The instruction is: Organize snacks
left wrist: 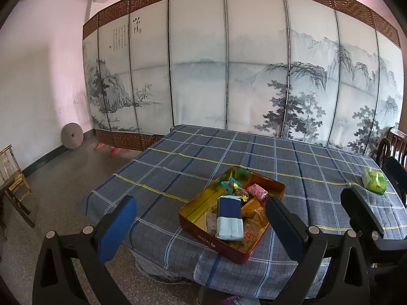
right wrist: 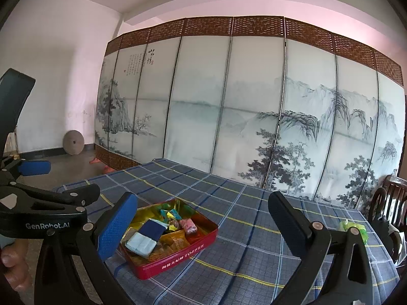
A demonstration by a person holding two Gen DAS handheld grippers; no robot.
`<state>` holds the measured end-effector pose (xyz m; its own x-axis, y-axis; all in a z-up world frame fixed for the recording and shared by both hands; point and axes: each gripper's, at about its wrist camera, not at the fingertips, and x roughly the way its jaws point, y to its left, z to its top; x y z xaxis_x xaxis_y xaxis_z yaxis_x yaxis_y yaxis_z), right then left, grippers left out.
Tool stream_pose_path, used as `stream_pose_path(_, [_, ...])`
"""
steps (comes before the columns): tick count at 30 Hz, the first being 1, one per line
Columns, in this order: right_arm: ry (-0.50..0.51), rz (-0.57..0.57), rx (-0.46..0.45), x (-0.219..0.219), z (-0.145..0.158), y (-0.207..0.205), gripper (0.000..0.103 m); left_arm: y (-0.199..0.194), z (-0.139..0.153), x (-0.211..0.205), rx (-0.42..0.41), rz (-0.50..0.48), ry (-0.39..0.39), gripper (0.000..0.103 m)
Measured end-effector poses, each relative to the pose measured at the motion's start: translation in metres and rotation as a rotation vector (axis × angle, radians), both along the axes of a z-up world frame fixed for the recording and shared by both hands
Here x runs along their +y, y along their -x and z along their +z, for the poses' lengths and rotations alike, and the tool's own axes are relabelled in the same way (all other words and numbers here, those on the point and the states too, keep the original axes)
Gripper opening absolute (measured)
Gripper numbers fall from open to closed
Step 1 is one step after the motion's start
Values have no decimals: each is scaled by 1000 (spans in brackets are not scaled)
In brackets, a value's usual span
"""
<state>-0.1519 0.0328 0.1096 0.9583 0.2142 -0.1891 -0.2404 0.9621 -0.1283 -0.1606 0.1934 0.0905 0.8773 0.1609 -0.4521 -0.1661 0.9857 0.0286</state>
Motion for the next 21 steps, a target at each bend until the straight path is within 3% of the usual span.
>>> stream_pose_path(21, [-1,1,1,1,0,0,102,-3,-6,0,13,1,-1,102])
